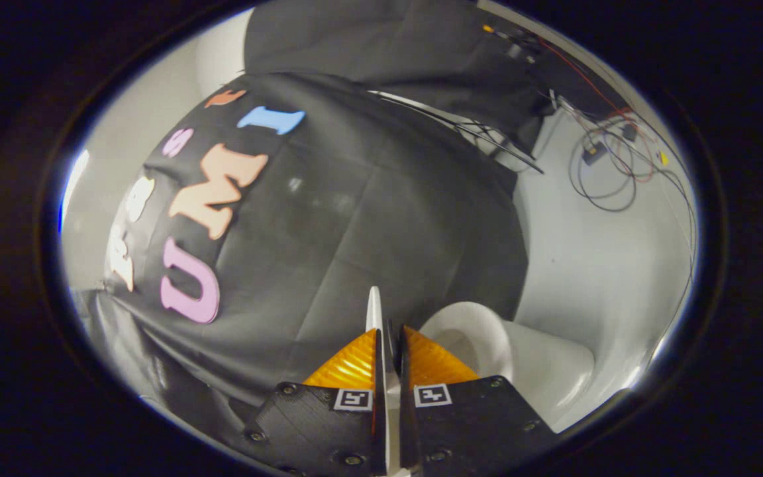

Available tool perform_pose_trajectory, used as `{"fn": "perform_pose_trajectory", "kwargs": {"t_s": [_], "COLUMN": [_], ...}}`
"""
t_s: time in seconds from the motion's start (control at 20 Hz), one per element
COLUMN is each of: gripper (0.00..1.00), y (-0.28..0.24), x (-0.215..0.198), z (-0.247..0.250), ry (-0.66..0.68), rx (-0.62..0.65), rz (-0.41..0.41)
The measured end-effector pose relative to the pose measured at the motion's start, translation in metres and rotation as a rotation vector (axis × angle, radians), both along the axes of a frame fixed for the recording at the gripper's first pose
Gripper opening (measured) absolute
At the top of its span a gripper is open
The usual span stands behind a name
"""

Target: Open the toilet lid.

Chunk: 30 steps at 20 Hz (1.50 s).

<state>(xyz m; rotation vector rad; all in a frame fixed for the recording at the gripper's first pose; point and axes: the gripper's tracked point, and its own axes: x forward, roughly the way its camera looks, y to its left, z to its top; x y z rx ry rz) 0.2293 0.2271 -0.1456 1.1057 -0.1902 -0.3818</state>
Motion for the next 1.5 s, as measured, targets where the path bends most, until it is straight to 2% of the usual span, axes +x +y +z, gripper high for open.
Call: {"fn": "perform_pose_trajectory", "kwargs": {"t_s": [0.35,0.65,0.8,1.2,1.5], "gripper": [0.08,0.08,0.08,0.14,0.15], "y": [0.072,0.125,0.147,0.215,0.276], "x": [0.021,0.038,0.050,0.067,0.079], "z": [0.112,0.160,0.178,0.216,0.235], "ry": [-0.011,0.082,0.085,0.021,-0.006], "rx": [-0.264,-0.491,-0.584,-0.677,-0.758], "rz": [0.078,0.170,0.225,0.321,0.413]}}
